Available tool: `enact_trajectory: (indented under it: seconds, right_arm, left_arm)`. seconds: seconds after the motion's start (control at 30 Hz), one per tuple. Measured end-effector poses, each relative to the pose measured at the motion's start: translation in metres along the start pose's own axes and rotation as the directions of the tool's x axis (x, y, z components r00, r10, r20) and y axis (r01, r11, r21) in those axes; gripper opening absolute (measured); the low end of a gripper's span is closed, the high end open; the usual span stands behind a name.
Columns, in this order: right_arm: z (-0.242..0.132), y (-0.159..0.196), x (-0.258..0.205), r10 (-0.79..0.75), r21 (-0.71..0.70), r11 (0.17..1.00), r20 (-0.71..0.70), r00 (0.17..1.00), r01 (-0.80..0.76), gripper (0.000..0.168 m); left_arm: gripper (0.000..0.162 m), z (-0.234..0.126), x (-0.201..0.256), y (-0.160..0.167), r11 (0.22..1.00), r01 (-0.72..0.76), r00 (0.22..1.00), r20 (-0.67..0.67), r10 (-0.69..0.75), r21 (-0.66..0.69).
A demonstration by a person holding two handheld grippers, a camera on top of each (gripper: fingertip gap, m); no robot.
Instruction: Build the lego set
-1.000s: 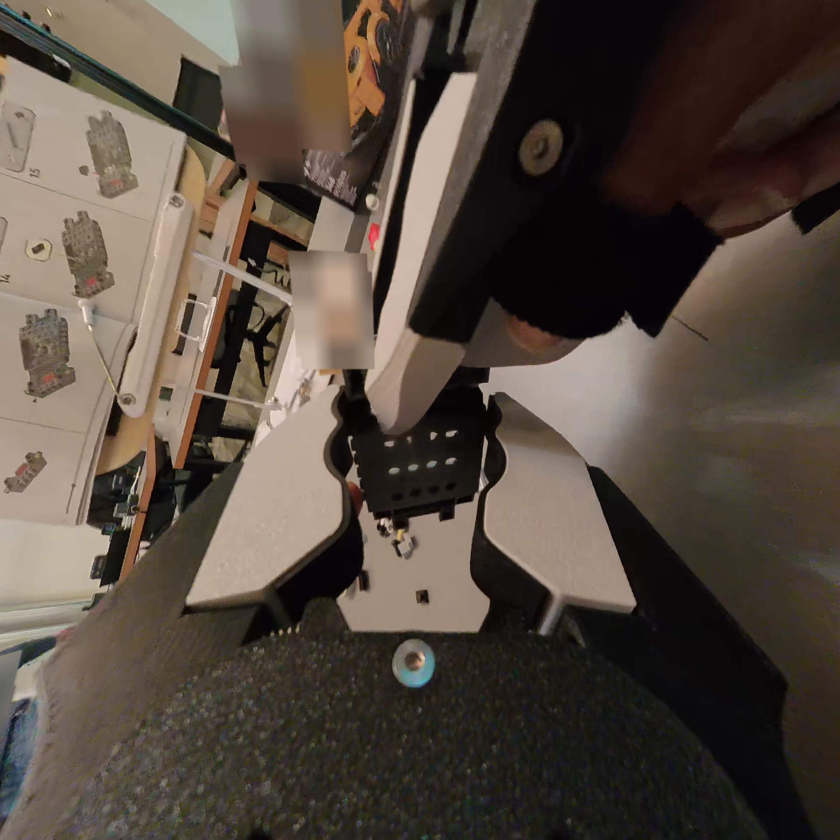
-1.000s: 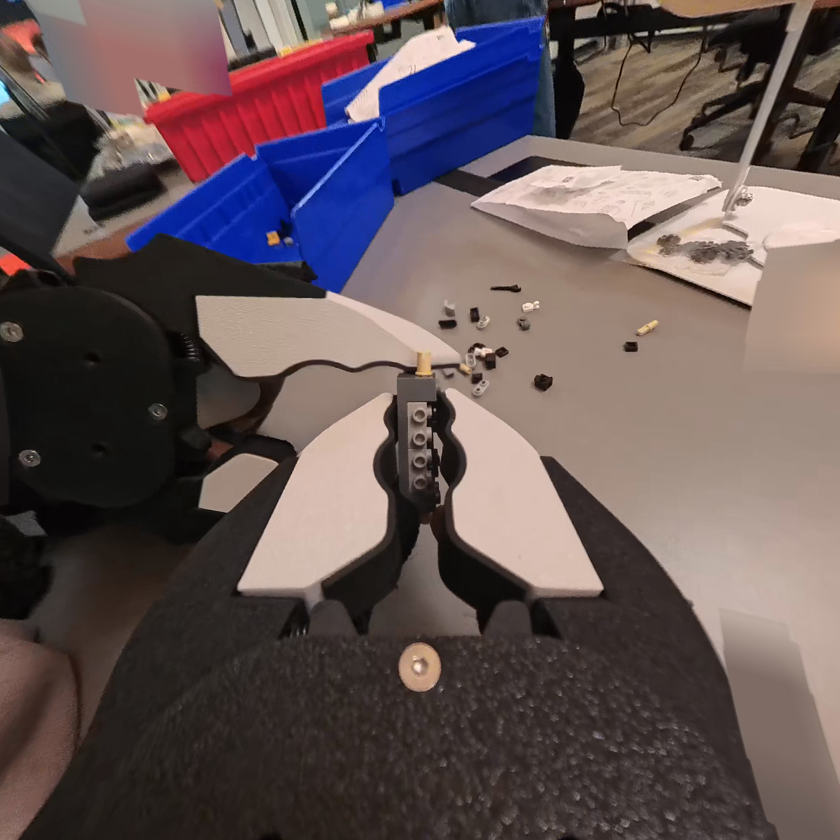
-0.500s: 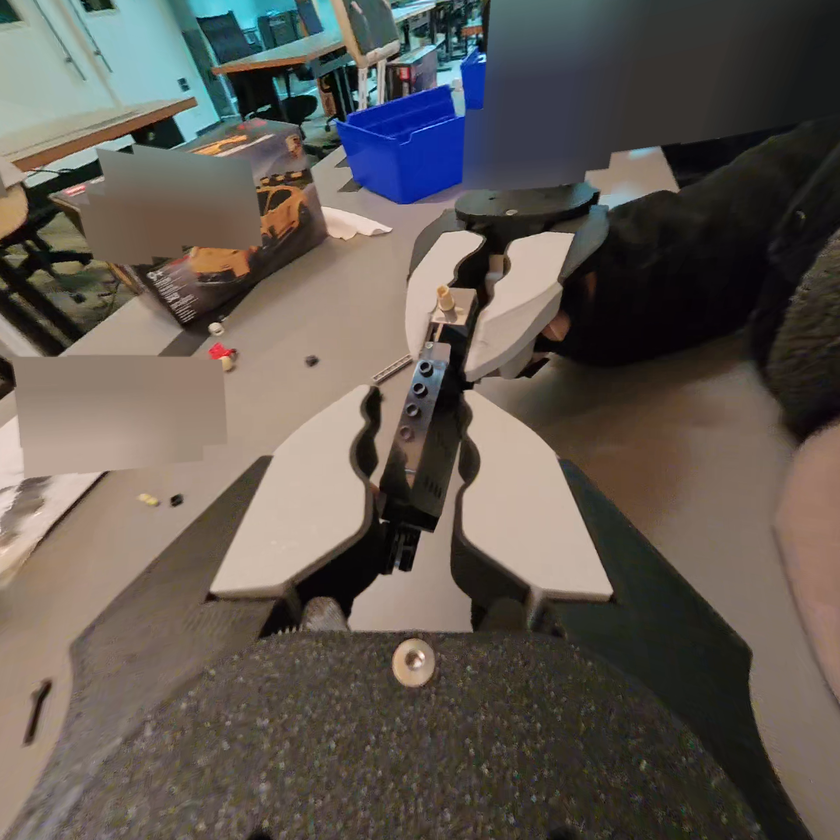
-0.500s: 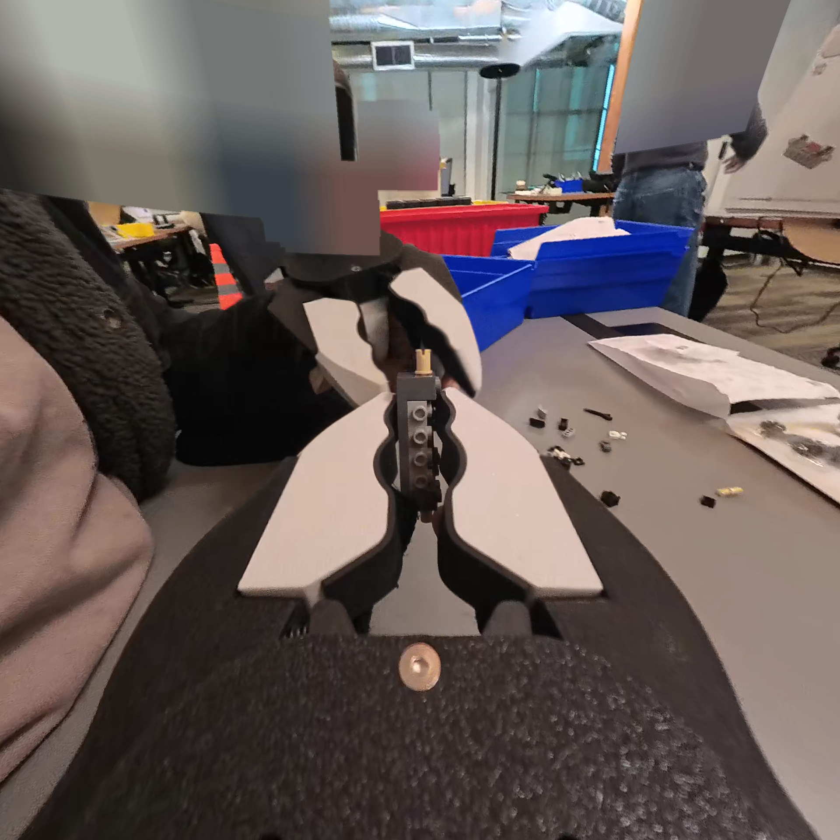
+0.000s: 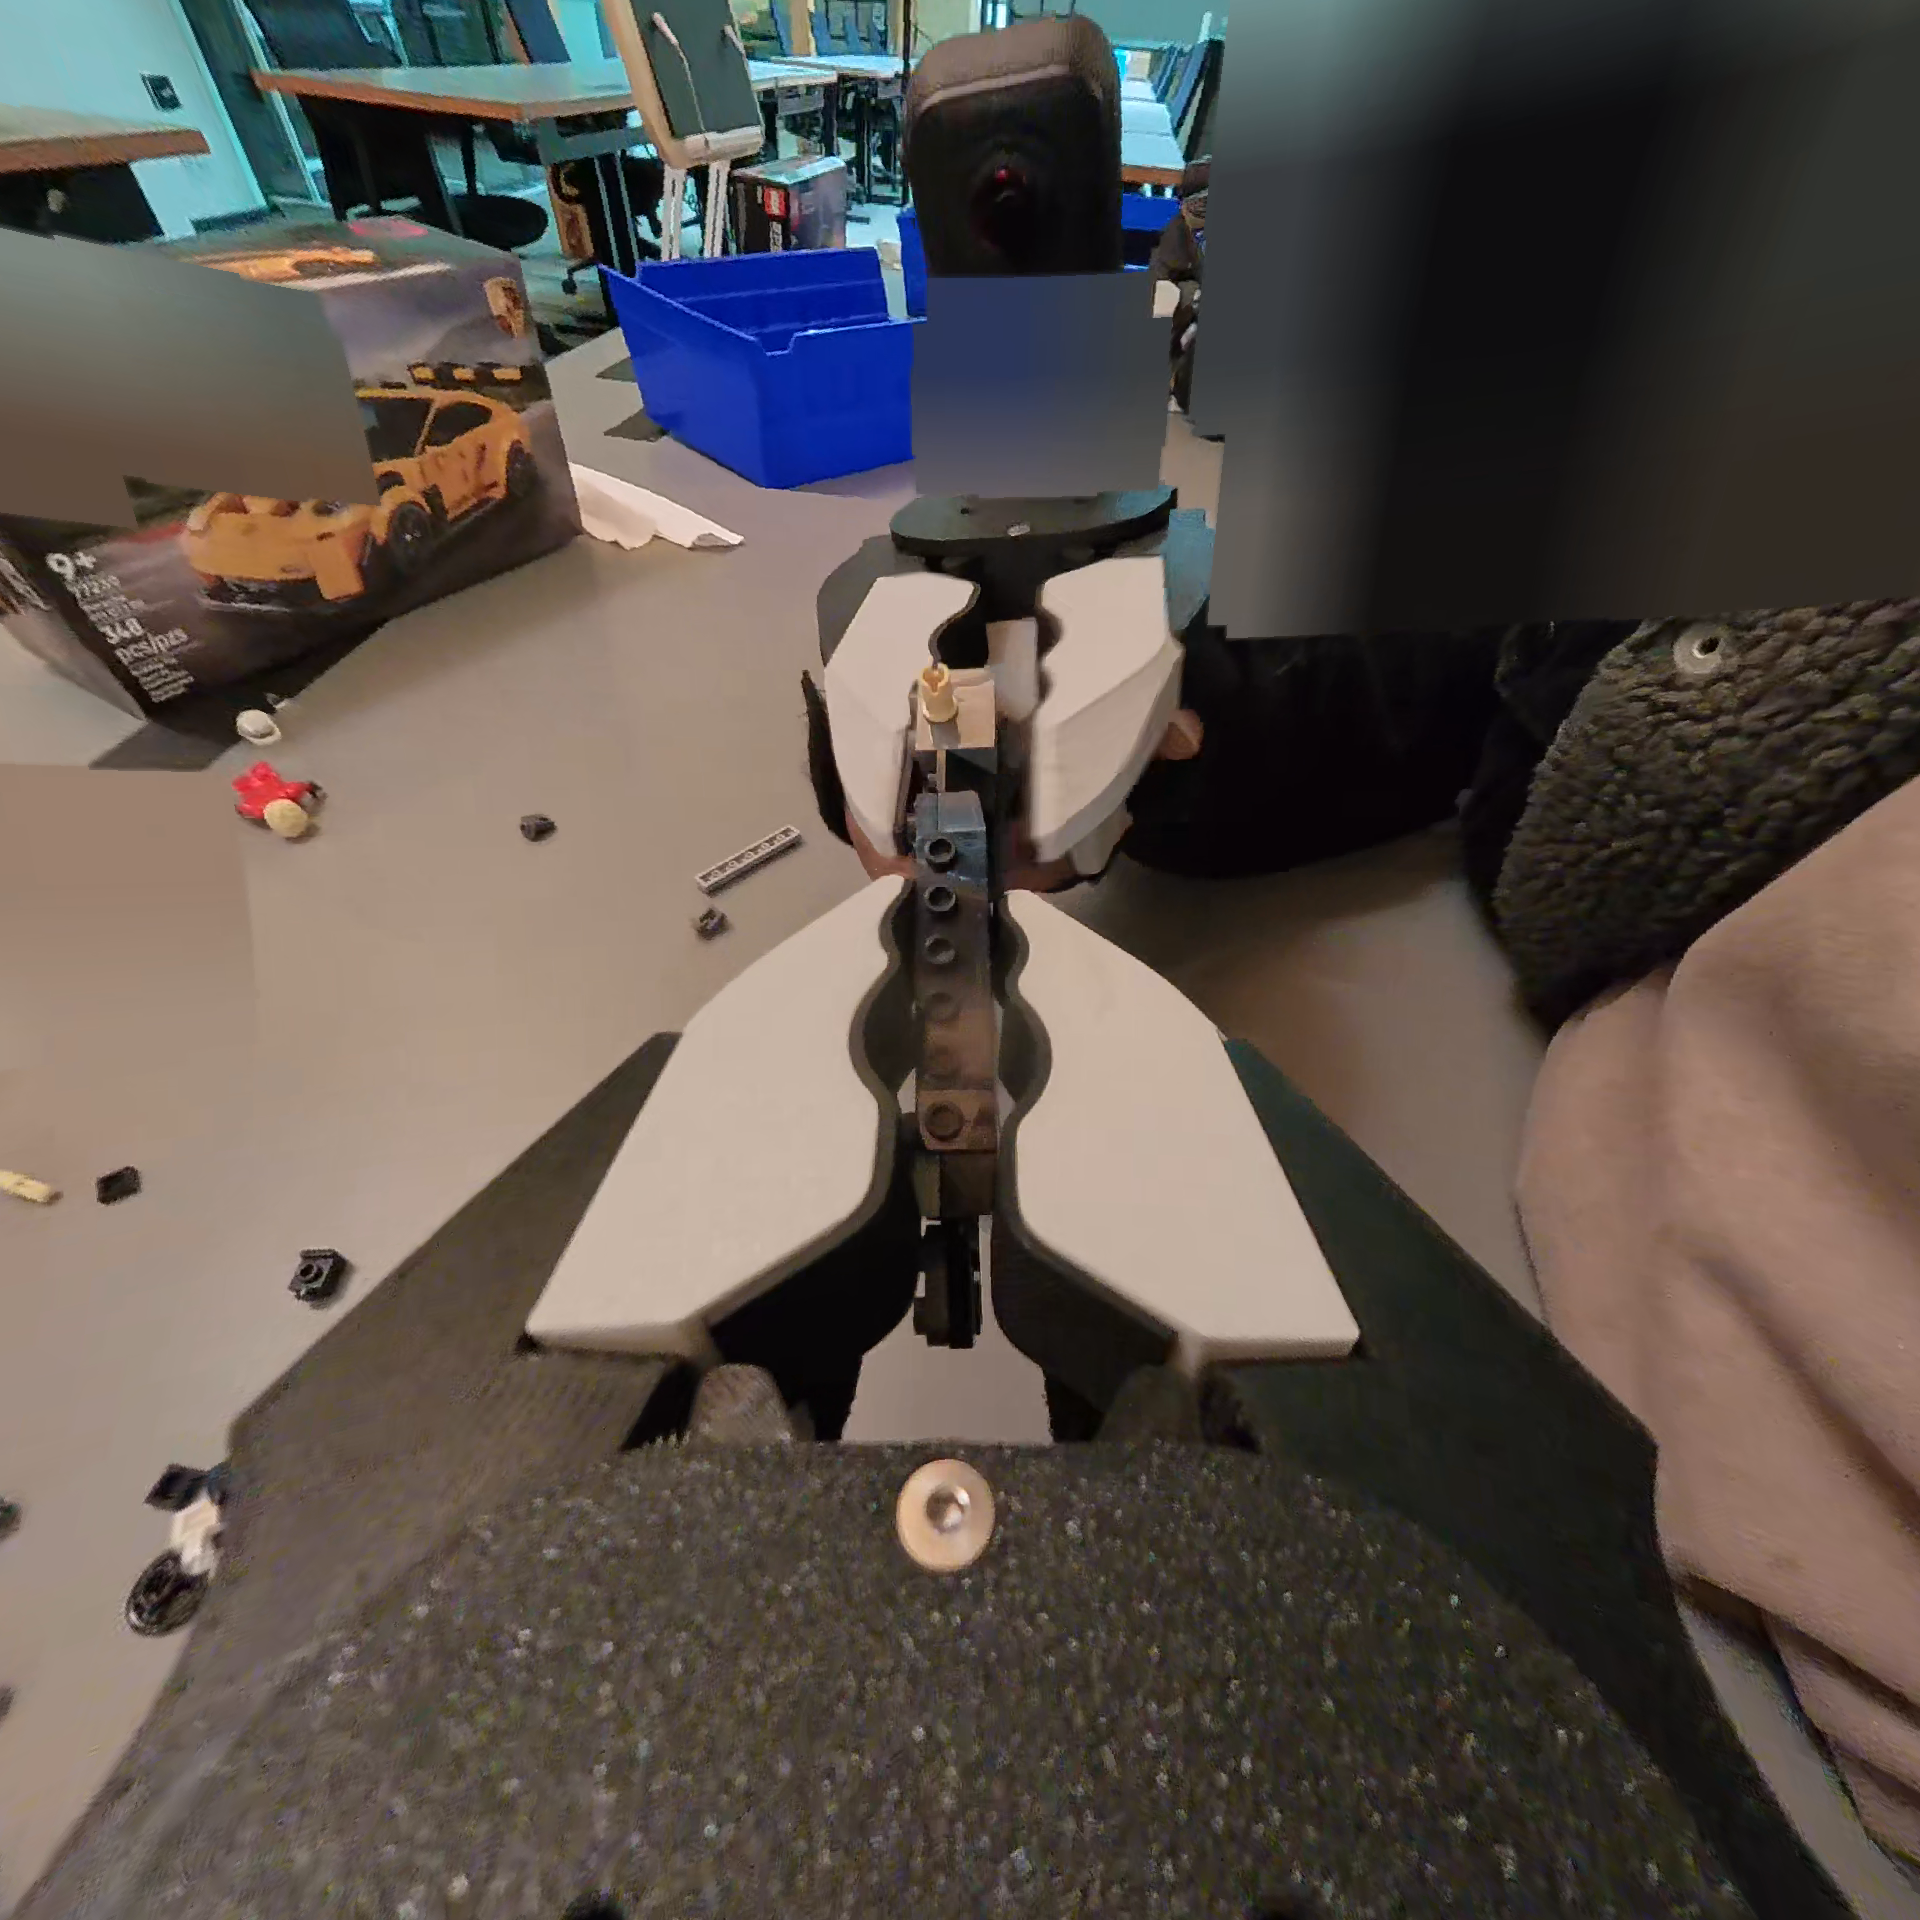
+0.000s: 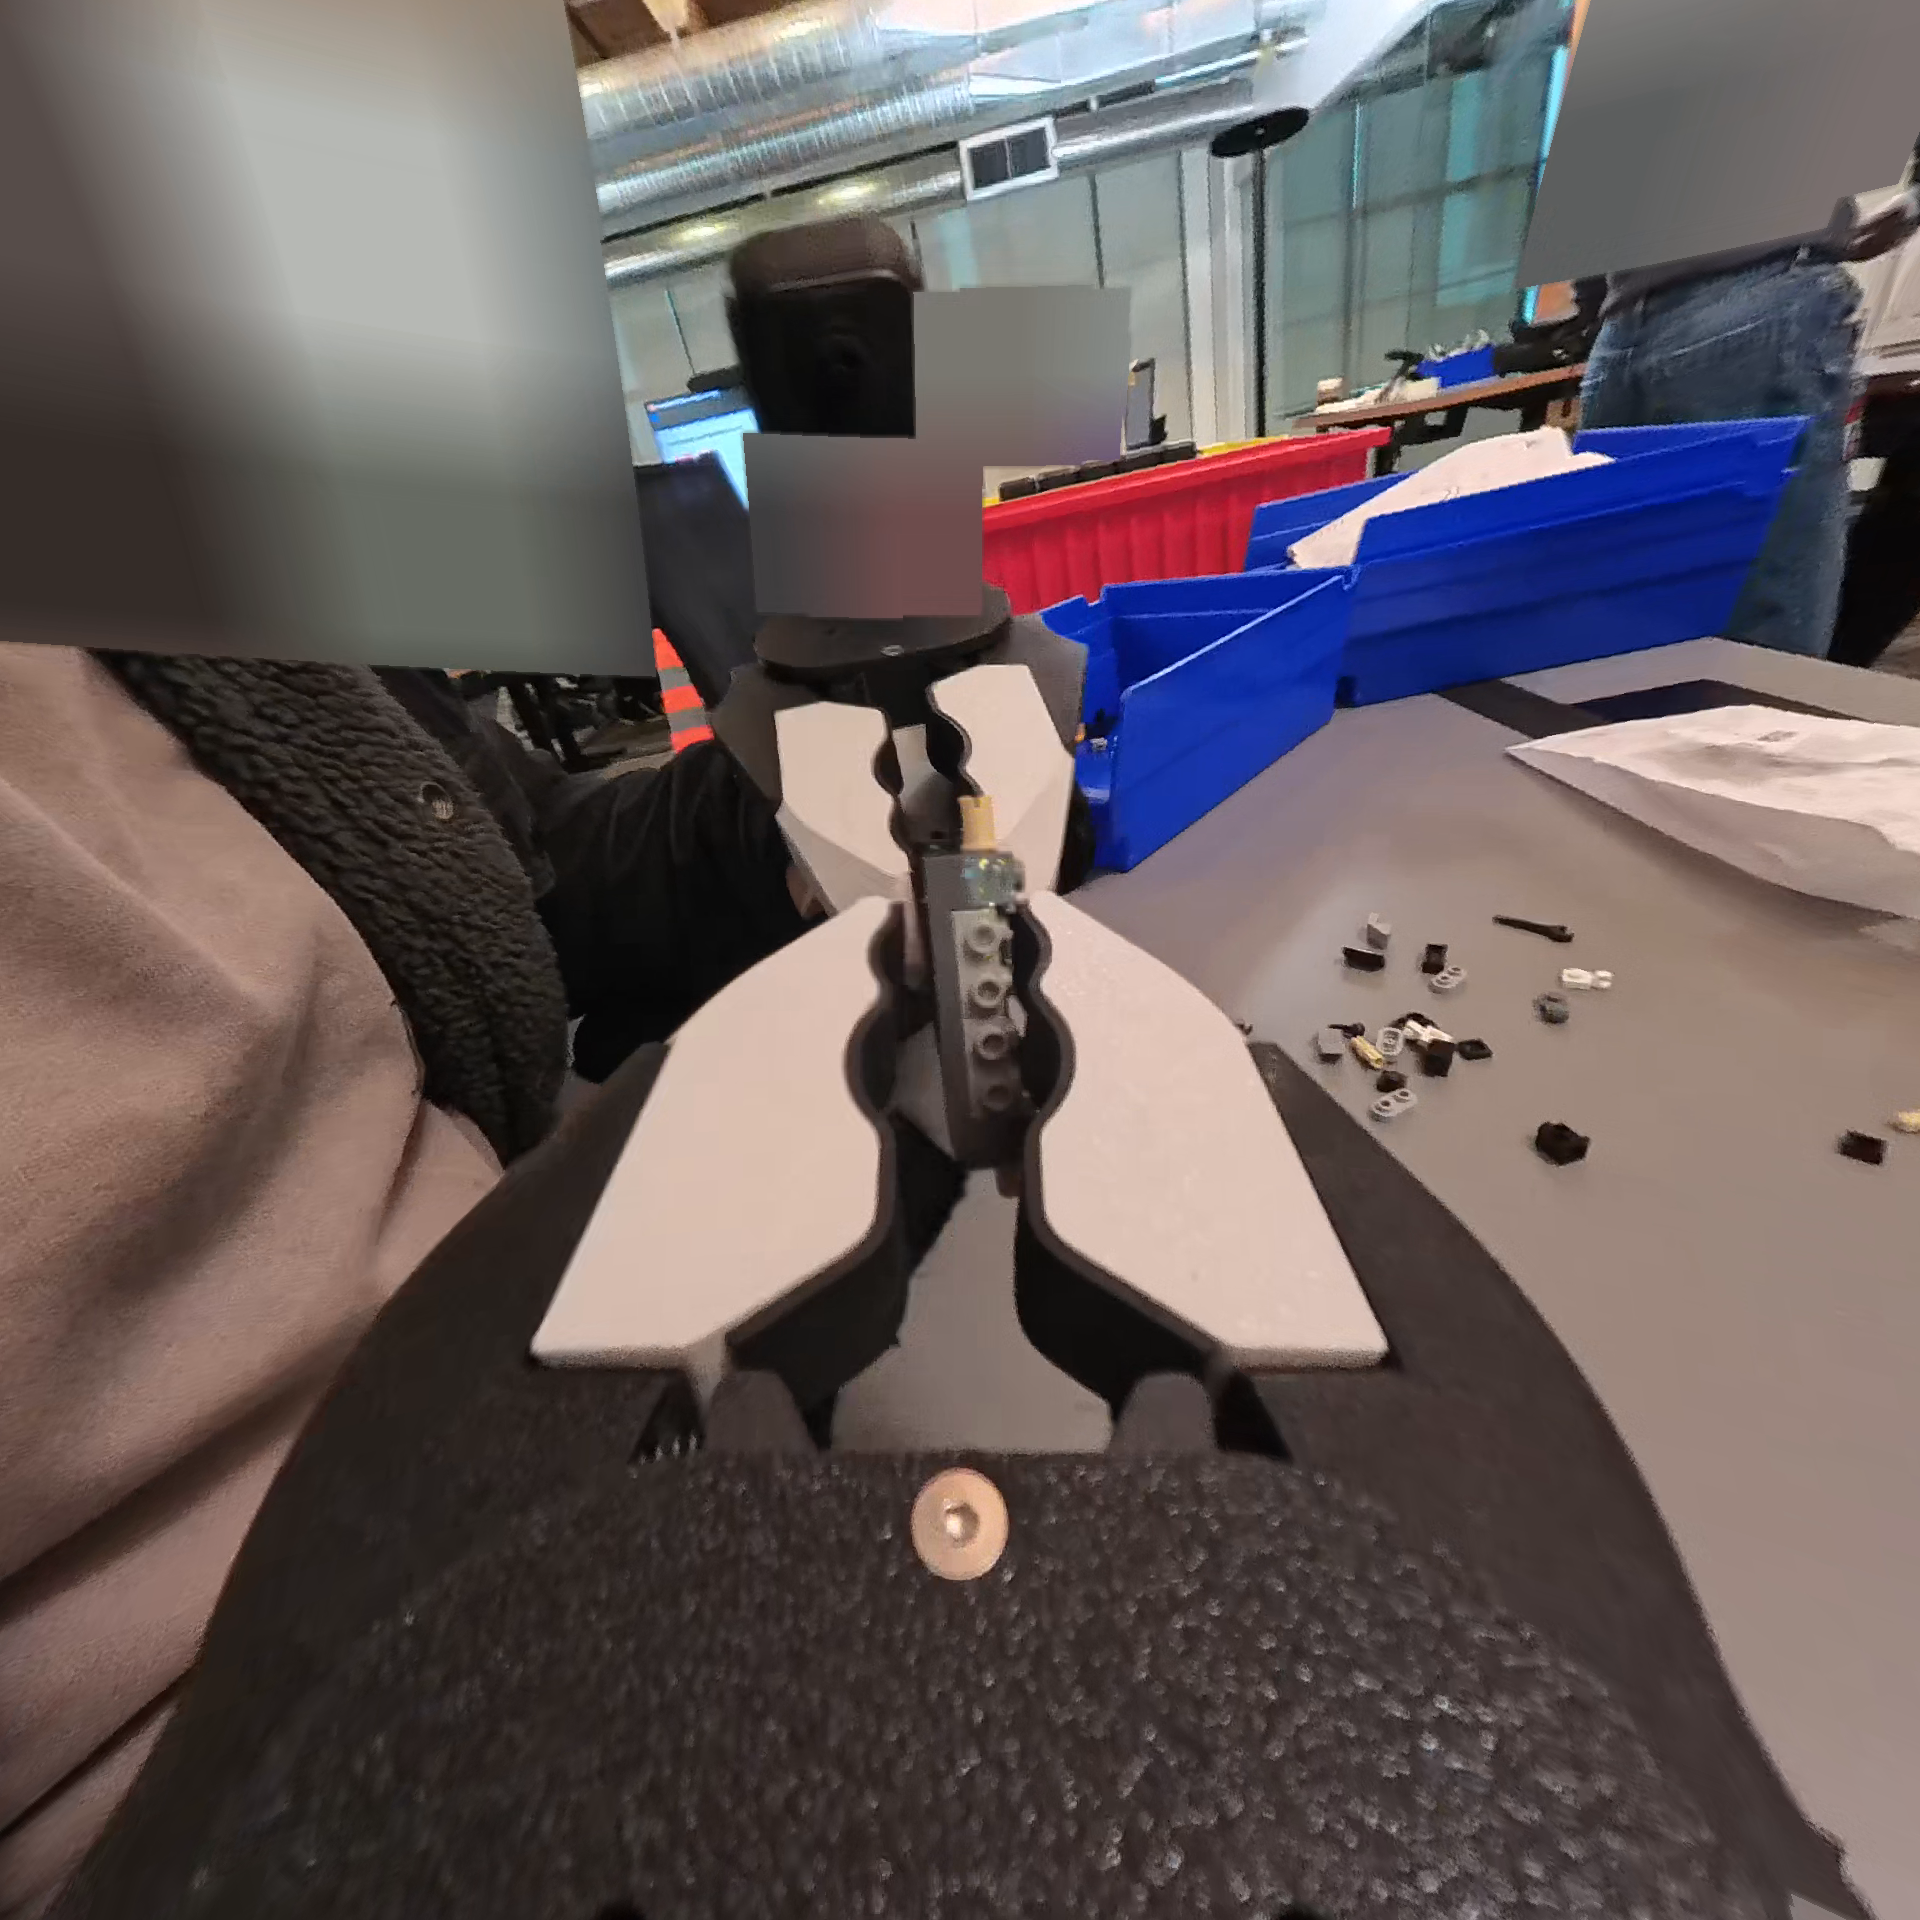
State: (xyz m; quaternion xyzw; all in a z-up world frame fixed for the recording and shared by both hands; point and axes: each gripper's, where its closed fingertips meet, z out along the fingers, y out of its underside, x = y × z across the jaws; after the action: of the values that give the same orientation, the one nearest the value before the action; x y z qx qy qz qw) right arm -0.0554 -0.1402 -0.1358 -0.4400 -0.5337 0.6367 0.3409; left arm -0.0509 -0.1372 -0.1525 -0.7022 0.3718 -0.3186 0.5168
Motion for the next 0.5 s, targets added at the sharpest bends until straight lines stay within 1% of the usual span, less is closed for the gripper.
enact_trajectory:
  seconds: [0.03,0.1,0.2,0.27,0.33,0.5]
  right_arm:
    - [-0.0008,-0.001,-0.0021,0.007,0.001,1.0,0.017,1.0,-0.007,0.025]
    - [-0.0025,0.0006,-0.0014,0.003,-0.023,1.0,0.019,1.0,-0.003,0.029]
    - [-0.007,-0.0006,0.0007,-0.017,-0.04,0.999,0.01,1.0,0.017,0.027]
    - [-0.0076,0.0031,0.0006,-0.048,-0.068,0.997,0.004,0.999,0.048,0.02]
    - [-0.0072,0.0037,-0.004,-0.054,-0.07,0.996,0.027,0.998,0.055,0.015]
    - [-0.0074,0.0037,-0.0045,-0.041,-0.068,0.997,0.036,0.999,0.044,0.014]
  left_arm:
    - [0.012,0.0001,-0.0008,0.0018,1.0,0.005,1.0,0.001,-0.005,-0.008]
    - [0.012,-0.0003,-0.0016,0.0044,1.0,0.015,1.0,-0.003,-0.015,-0.018]
    - [0.012,0.0004,0.0004,0.0083,0.999,0.006,1.0,-0.014,-0.007,-0.039]
    - [0.012,0.0016,0.0037,0.0078,0.999,-0.01,1.0,-0.024,0.009,-0.041]
    - [0.012,0.0018,0.0064,0.0081,0.998,-0.027,0.999,-0.032,0.026,-0.049]
    - [0.012,0.0017,0.0068,0.0075,0.999,-0.025,0.999,-0.033,0.024,-0.04]
